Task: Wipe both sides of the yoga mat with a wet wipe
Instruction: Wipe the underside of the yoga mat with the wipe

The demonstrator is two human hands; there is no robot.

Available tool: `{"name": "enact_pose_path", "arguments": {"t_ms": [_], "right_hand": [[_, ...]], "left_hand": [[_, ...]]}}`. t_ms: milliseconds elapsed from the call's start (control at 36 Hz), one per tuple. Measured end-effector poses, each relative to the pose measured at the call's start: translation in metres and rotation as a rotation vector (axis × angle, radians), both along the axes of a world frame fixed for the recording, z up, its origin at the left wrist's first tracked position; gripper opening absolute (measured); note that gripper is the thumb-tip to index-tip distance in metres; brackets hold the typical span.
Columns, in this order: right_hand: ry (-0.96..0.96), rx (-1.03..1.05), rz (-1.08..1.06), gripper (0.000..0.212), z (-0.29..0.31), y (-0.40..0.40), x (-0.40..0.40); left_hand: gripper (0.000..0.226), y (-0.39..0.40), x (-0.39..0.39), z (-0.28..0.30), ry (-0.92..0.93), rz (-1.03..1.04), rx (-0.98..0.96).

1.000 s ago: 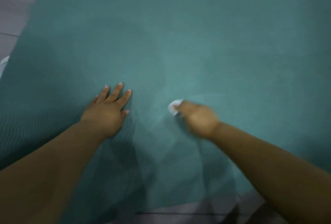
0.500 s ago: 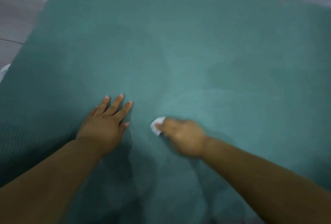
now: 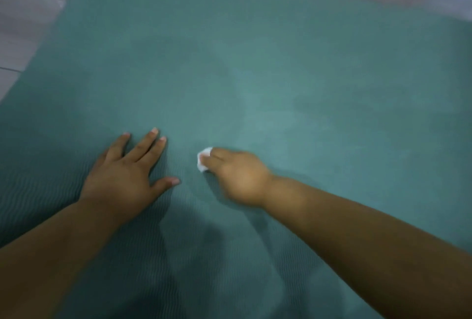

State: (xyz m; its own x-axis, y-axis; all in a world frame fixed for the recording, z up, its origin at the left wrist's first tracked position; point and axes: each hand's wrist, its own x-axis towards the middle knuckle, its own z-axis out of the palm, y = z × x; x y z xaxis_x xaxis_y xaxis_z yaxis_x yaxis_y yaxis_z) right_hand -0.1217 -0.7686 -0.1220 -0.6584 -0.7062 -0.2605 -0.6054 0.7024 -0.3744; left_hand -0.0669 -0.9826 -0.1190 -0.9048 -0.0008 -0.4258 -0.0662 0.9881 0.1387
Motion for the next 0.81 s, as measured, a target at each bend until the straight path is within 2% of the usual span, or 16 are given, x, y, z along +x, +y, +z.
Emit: {"name": "enact_pose_path", "arguments": {"t_ms": [28, 83, 194, 278, 306, 361, 500, 556, 583, 667, 806], "right_hand": [[-0.011, 0.008, 0.049, 0.046, 0.002, 0.012, 0.000], [0.017, 0.032, -0.058, 0.047, -0.001, 0.045, -0.017], [0.169, 0.179, -0.768, 0.036, -0.001, 0.122, -0.072], [0.169, 0.168, -1.107, 0.032, -0.002, 0.117, -0.089], [0.170, 0.148, -1.118, 0.031, -0.004, 0.099, -0.090], [0.186, 0.113, -0.958, 0.032, -0.005, 0.046, -0.082], [0.047, 0.009, -0.161, 0.036, 0.003, -0.066, -0.022], [0.034, 0.009, 0.058, 0.034, 0.006, -0.071, 0.001], [0.023, -0.004, 0.102, 0.034, 0.006, -0.064, 0.004], [0.014, -0.034, -0.042, 0.039, 0.004, -0.020, -0.014], [0.127, 0.128, -0.752, 0.037, 0.002, 0.058, -0.061]], "left_hand": [[0.104, 0.000, 0.000, -0.002, 0.006, 0.004, 0.000], [0.104, -0.002, 0.001, -0.004, -0.015, 0.004, 0.003], [0.103, 0.001, 0.001, -0.006, -0.002, 0.007, 0.007], [0.104, 0.002, -0.001, -0.006, -0.016, 0.013, 0.015], [0.105, 0.001, -0.001, -0.006, -0.031, 0.022, 0.029], [0.104, -0.001, -0.002, -0.006, -0.062, 0.033, 0.051], [0.102, -0.005, -0.002, 0.003, -0.106, 0.001, 0.037], [0.111, -0.013, 0.000, 0.007, -0.137, -0.014, 0.014], [0.113, -0.017, 0.002, 0.008, -0.155, -0.030, -0.019], [0.115, -0.022, 0.009, 0.013, -0.182, -0.082, -0.112], [0.114, -0.017, 0.007, 0.015, -0.197, -0.070, -0.105]]}}
